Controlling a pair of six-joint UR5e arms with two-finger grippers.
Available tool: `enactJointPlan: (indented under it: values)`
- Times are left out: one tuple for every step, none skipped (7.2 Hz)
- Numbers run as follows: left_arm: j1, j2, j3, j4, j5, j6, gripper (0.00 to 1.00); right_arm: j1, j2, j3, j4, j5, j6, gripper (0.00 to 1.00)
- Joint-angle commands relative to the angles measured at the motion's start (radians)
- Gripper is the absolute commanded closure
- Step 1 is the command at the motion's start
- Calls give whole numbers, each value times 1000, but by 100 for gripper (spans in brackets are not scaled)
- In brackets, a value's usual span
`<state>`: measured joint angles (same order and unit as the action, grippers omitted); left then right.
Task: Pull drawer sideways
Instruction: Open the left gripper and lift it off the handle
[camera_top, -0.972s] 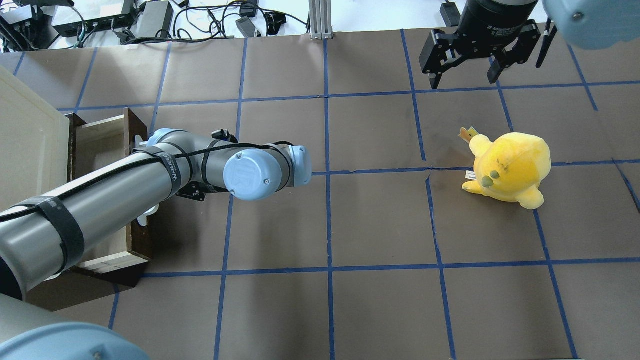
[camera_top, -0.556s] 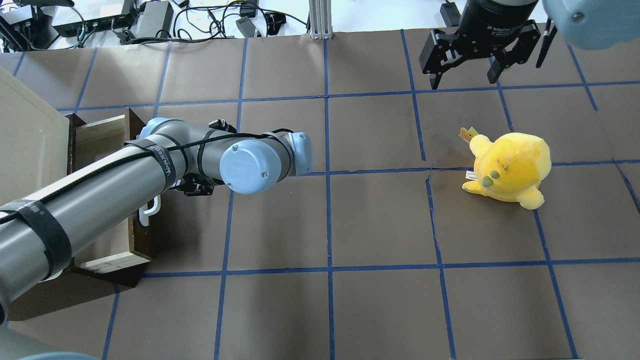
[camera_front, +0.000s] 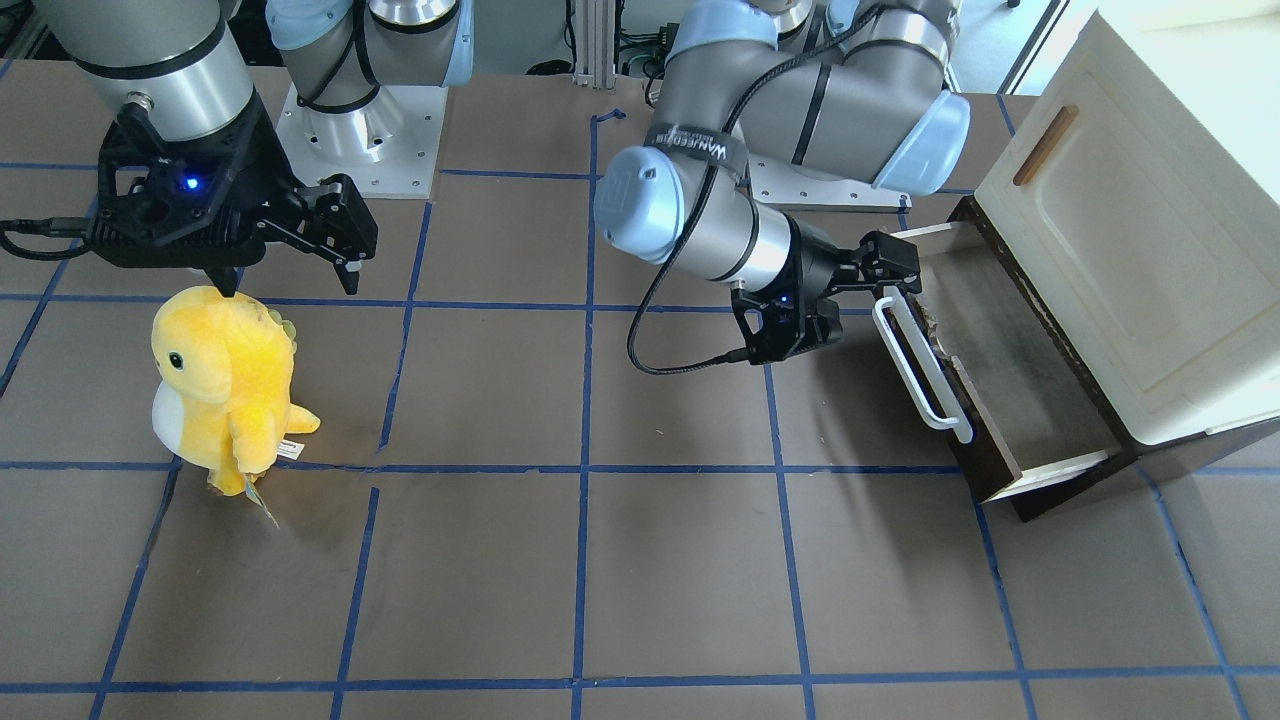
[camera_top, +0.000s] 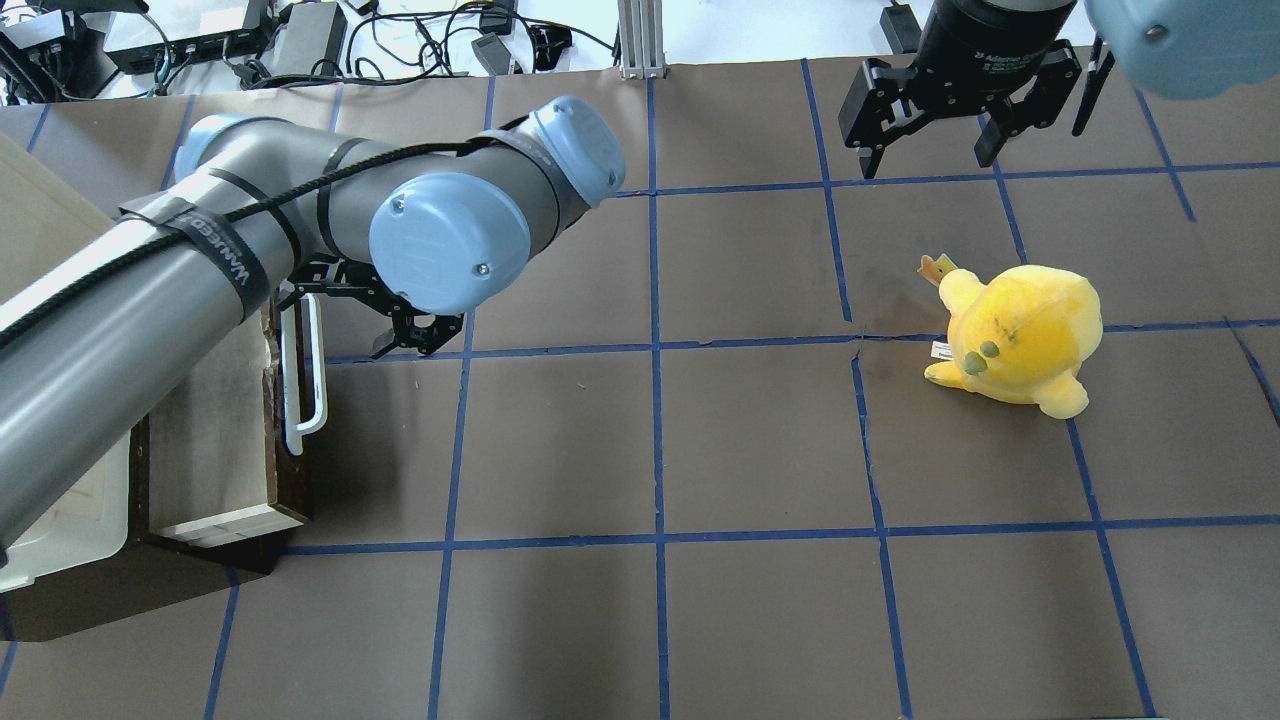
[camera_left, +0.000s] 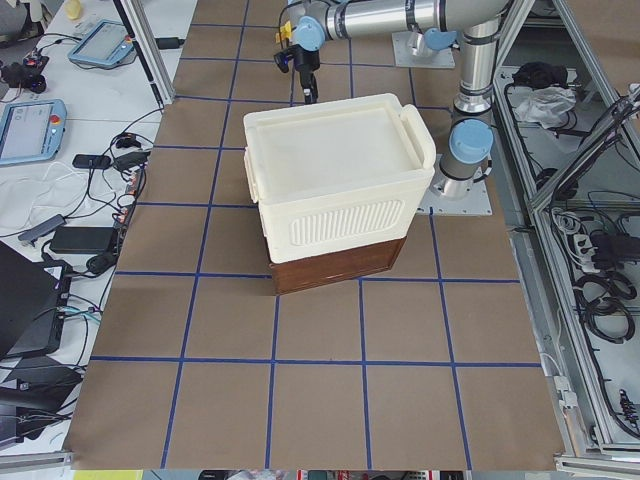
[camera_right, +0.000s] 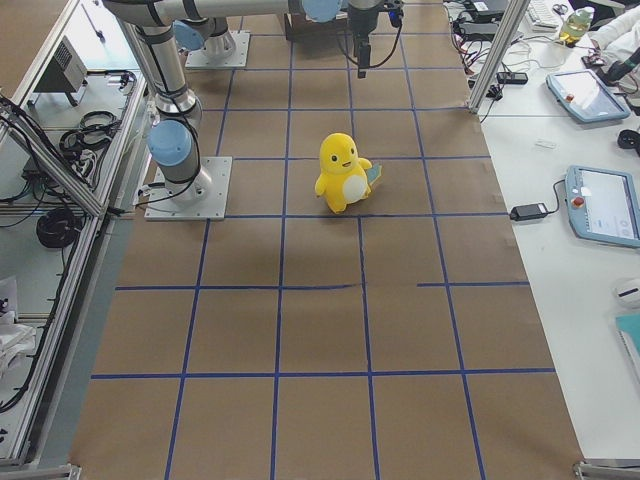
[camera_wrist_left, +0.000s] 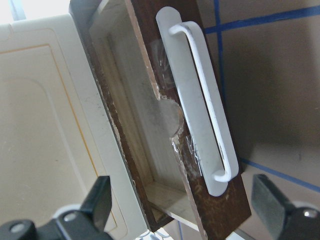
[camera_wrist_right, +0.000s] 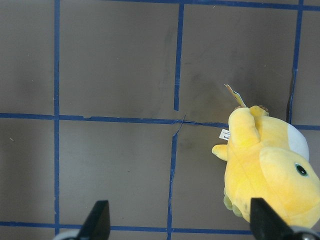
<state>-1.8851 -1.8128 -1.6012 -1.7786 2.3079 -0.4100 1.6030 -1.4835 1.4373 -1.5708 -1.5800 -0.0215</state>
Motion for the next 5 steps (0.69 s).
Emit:
enactJointPlan:
  values:
    - [27, 114, 53, 102, -321, 223, 0, 0, 0, 0, 0, 0, -2, 0]
    - [67, 165, 55, 120, -455, 235, 0, 0, 0, 0, 0, 0, 0, 0]
    - [120, 212, 50, 116, -541, 244, 0, 0, 0, 0, 0, 0, 0, 0]
    - [186, 246, 37, 111, -646, 253, 0, 0, 0, 0, 0, 0, 0, 0]
    - [233, 266, 38, 110, -671, 287, 0, 0, 0, 0, 0, 0, 0, 0]
